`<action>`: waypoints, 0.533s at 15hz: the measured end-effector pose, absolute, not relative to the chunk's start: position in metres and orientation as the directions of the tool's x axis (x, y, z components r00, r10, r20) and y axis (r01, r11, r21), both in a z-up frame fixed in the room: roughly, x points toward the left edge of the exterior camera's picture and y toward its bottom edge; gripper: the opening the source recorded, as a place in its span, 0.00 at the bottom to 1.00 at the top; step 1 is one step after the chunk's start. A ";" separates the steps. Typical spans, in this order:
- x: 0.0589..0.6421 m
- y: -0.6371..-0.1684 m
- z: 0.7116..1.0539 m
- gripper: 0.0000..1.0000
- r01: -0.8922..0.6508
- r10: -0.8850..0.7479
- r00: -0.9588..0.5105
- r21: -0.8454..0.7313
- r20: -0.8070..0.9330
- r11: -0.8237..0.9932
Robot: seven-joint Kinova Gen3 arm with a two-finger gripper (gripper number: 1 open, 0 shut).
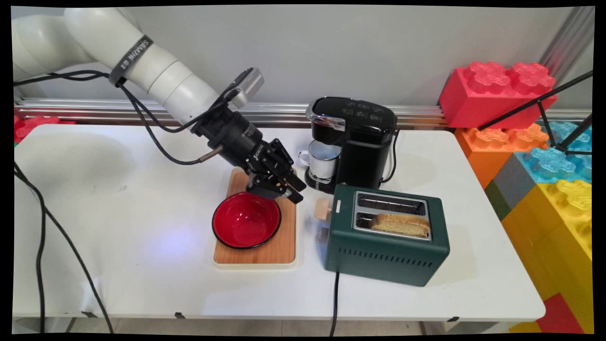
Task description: Press the toaster switch
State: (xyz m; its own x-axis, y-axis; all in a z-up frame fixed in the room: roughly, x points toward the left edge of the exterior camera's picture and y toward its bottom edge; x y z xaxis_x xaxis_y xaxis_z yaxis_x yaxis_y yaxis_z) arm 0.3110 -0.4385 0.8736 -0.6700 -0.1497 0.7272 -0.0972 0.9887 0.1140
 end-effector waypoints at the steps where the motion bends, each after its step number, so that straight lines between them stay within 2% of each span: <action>1: 0.312 -0.439 0.873 0.00 -0.096 -0.151 -0.669 0.118 0.728 0.988; 8: 0.314 -0.439 0.860 0.00 -0.106 -0.178 -0.637 0.144 0.750 0.984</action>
State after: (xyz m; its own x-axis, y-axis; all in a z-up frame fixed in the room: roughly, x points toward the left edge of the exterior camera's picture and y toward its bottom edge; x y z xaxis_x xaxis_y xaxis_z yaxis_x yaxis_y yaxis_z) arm 0.3138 -0.4392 0.8595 -0.6375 -0.1784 0.7495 -0.1065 0.9839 0.1437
